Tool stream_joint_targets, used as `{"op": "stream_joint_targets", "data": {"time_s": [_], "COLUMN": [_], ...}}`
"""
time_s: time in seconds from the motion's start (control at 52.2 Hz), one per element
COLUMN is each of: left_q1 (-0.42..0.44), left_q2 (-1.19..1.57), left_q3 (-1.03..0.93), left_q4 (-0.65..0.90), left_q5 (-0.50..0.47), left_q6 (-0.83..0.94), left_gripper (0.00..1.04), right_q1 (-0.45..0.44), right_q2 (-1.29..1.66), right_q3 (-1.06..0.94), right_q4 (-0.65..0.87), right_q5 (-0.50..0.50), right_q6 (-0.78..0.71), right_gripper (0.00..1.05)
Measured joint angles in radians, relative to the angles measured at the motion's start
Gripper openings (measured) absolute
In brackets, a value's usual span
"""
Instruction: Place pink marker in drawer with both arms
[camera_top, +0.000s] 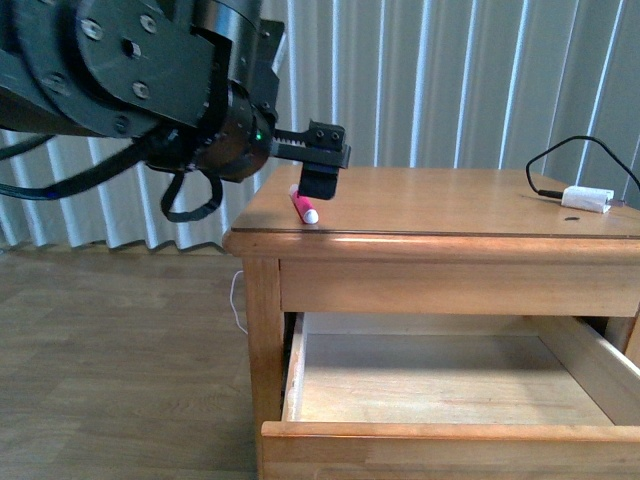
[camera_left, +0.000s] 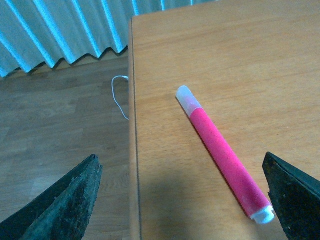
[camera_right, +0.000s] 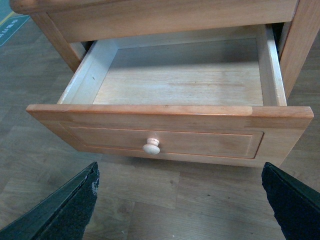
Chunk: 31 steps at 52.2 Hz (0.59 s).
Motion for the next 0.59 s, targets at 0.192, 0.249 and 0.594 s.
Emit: {"op": "stream_joint_targets", "data": {"time_s": [0.192, 0.249, 0.594], "left_q1": [-0.027, -0.034, -0.04], "left_q2": [0.149, 0.181, 0.242], "left_q3": [0.191, 0.236, 0.323], "left_q4": [-0.112, -0.153, -0.229], "left_q5": [-0.004, -0.004, 0.006], "left_q6": [-0.04, -0.054, -0.091], "left_gripper": [0.98, 0.98, 0.98], "right_q1": [0.0, 0.0, 0.0], "right_q2": [0.0, 0.0, 0.0], "right_q3": [0.0, 0.0, 0.0], "right_q4": [0.0, 0.0, 0.0], "right_q5": [0.0, 0.0, 0.0], "right_q6": [0.0, 0.0, 0.0], "right_gripper": [0.96, 0.96, 0.96]}}
